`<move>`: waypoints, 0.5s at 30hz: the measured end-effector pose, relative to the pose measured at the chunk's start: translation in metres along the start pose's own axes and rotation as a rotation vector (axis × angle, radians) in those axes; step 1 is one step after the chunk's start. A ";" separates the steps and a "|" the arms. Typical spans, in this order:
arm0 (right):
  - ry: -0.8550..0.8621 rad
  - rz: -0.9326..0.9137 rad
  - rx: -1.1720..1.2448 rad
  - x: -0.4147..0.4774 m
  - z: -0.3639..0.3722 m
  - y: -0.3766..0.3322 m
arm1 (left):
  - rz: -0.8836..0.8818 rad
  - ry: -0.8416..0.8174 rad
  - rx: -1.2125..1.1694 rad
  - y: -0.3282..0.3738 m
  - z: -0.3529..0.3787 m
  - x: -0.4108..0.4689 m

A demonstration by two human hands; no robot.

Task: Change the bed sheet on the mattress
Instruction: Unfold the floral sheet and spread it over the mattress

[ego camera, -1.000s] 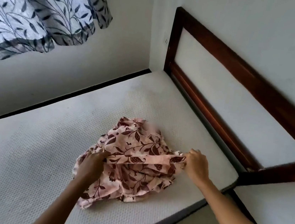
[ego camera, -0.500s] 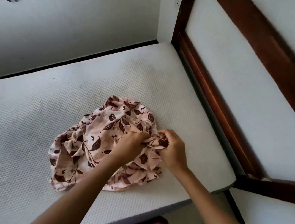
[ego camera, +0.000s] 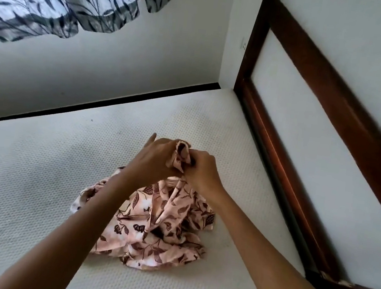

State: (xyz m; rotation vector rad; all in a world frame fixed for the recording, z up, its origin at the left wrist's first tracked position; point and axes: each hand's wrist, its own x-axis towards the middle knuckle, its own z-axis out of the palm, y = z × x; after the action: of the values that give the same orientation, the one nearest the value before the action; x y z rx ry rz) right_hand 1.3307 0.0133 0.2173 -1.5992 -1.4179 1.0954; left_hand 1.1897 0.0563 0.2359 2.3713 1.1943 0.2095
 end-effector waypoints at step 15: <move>-0.136 0.565 0.021 0.003 0.106 0.077 | -0.287 0.654 -0.297 -0.004 -0.099 -0.030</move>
State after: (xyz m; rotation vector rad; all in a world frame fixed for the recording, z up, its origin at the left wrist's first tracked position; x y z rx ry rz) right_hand 1.2619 0.0039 0.1067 -2.0038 -1.0481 1.5549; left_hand 1.1354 0.0682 0.3227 1.8888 1.6321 1.0437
